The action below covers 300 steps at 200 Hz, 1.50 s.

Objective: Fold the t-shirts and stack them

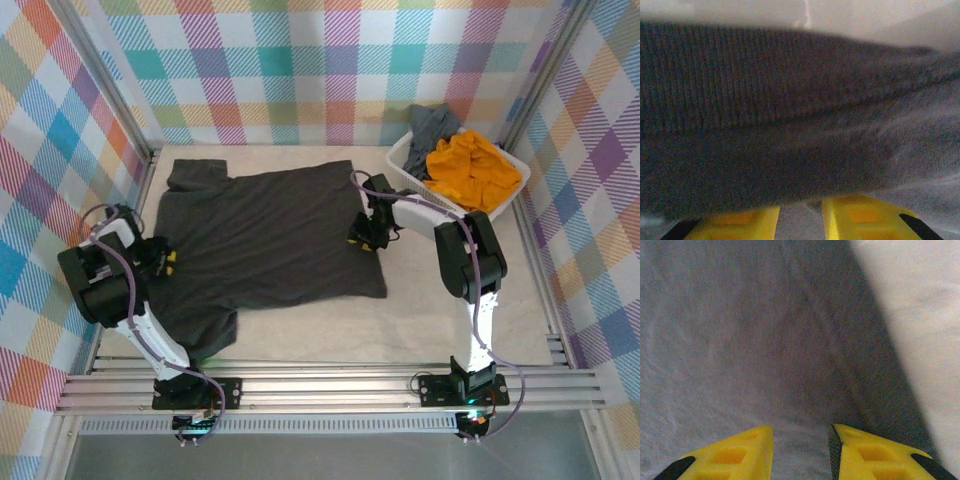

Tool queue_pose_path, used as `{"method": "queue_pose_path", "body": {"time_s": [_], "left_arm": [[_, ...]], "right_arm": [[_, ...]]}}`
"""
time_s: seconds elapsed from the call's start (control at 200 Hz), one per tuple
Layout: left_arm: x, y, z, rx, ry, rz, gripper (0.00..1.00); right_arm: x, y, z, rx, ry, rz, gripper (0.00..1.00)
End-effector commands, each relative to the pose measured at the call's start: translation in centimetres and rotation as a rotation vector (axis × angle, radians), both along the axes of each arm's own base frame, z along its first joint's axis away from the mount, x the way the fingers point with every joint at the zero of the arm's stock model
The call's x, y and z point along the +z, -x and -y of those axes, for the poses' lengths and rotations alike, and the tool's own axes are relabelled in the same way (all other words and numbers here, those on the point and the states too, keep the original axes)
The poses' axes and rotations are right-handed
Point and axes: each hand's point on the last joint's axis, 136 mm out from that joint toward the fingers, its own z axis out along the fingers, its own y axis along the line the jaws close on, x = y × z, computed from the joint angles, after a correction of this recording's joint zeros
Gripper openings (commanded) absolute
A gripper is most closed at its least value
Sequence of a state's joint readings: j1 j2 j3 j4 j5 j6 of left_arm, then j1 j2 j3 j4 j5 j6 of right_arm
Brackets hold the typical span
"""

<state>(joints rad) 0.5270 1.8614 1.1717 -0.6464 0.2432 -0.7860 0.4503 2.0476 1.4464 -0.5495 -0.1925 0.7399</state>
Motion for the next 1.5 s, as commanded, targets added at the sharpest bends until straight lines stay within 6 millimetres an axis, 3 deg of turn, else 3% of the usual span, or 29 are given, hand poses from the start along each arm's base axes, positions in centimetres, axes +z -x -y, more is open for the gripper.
{"method": "queue_pose_path", "body": {"time_s": [0.0,0.145,0.27,0.405,0.515,0.63,0.72,0.845,0.87,1.075,1.299,1.414,1.494], "left_arm": [[-1.3,1.7,-0.8,-0.027,-0.035,-0.057,0.31],[0.4,-1.4,1.3,-0.095,-0.029,0.018,0.32],[2.6,-2.4,1.9,-0.096,-0.078,0.050,0.32],[7.1,-2.8,1.8,-0.079,-0.179,0.119,0.36],[9.8,-4.2,3.2,-0.104,-0.209,0.192,0.38],[8.5,-5.5,4.5,-0.144,-0.184,0.146,0.37],[5.7,-6.1,4.8,-0.164,-0.145,0.099,0.37],[2.8,-7.7,5.4,-0.215,-0.099,0.086,0.36],[2.4,-8.2,6.6,-0.253,-0.097,0.085,0.36],[-0.4,-10.2,9.5,-0.340,-0.075,0.067,0.35],[-1.7,-14.1,14.0,-0.436,-0.071,0.074,0.35],[-1.3,-16.1,14.3,-0.428,-0.095,0.077,0.36],[-0.4,-17.2,14.2,-0.430,-0.108,0.090,0.36]], "right_arm": [[1.6,-0.1,-1.8,0.044,-0.014,0.019,0.37],[2.2,-2.0,-3.1,0.031,-0.031,0.040,0.37],[1.7,-4.4,-4.9,0.018,-0.084,0.061,0.38],[0.8,-7.1,-6.0,0.005,-0.084,0.076,0.37],[0.3,-8.8,-6.3,-0.003,-0.077,0.087,0.37],[-1.1,-9.4,-5.9,-0.035,-0.061,0.033,0.37],[-2.2,-9.6,-4.8,-0.068,-0.039,-0.025,0.36],[-3.2,-10.0,-2.4,-0.104,0.003,-0.069,0.36],[-3.4,-10.0,-1.8,-0.109,0.010,-0.077,0.36],[-4.1,-10.9,3.1,-0.158,0.076,-0.121,0.35],[-3.1,-13.0,8.5,-0.243,0.090,-0.104,0.35],[-2.5,-13.9,8.8,-0.233,0.063,-0.085,0.35],[-1.7,-14.3,7.6,-0.188,0.020,-0.060,0.36]]}}
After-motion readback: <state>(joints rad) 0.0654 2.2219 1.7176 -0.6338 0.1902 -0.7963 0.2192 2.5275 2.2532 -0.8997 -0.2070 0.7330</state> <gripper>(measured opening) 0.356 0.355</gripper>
